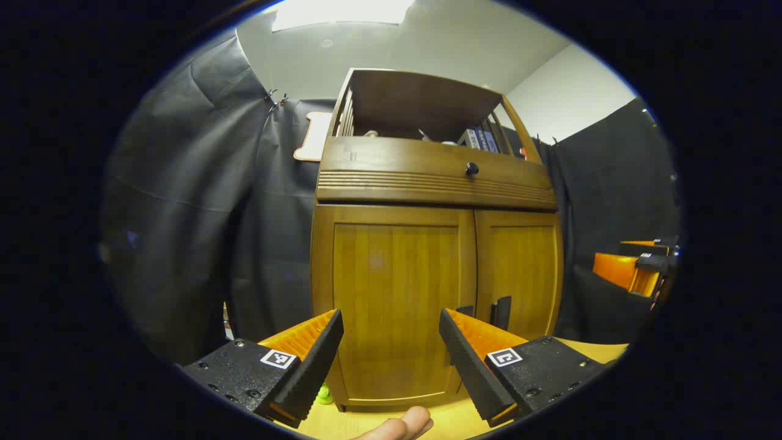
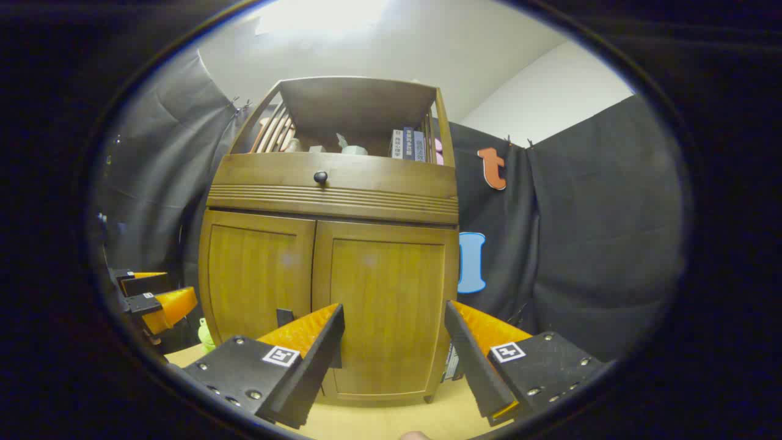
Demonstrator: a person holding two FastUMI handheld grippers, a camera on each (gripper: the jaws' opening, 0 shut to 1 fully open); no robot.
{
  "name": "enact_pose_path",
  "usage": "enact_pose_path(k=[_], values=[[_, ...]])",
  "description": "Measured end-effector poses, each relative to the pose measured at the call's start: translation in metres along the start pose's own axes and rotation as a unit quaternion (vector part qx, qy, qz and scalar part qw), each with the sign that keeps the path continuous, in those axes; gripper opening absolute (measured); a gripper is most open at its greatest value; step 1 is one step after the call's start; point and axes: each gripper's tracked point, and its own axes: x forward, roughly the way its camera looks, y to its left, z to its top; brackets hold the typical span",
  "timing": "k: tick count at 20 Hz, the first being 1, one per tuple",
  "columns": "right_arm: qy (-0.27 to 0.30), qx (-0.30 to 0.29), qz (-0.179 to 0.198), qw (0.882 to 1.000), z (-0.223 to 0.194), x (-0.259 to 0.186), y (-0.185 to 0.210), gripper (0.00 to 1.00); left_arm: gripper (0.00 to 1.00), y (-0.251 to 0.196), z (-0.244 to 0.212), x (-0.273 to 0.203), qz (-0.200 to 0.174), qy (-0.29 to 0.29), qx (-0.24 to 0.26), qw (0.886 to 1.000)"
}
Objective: Open the right door of the double-door shoe cabinet with the right hand, and open the left door with the left hand.
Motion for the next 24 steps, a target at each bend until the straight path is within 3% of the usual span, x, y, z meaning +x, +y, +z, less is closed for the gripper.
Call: enact_pose_path(k=[4,11,12,13,15,18,20,21,24], values=[[0.014,0.012,0.001,1.000,-0.001,0.002,0.001,0.98,0.98,-0.011,-0.002,-0.006,-0.019,0.006,-0.005,1.000],[0.029,0.048,0.023,0.998,-0.007,0.022,0.006,1.00,0.98,-0.003,-0.009,0.003,-0.006,0.019,-0.001,1.000],[0.029,0.046,0.022,0.998,-0.007,0.023,0.006,0.94,0.98,-0.002,-0.008,0.002,-0.005,0.017,-0.001,1.000],[0.030,0.041,0.023,0.998,-0.007,0.022,0.008,0.98,0.98,-0.004,-0.007,0.001,-0.010,0.017,-0.004,1.000],[0.031,0.033,0.026,0.999,-0.011,0.029,0.015,0.94,0.98,-0.006,-0.004,-0.001,-0.011,0.013,-0.008,1.000],[0.045,0.031,0.039,0.998,-0.025,0.042,0.032,1.00,0.97,0.003,0.000,-0.004,0.002,0.005,-0.004,1.000],[0.060,0.031,0.050,0.997,-0.037,0.054,0.044,0.94,0.98,0.005,-0.001,-0.002,0.004,0.007,-0.005,1.000],[0.067,0.031,0.053,0.996,-0.045,0.060,0.051,1.00,0.97,0.007,-0.003,-0.001,0.006,0.010,-0.007,1.000],[0.082,0.020,0.074,0.994,-0.064,0.079,0.074,1.00,0.97,0.014,-0.007,0.003,0.012,0.019,-0.011,1.000]])
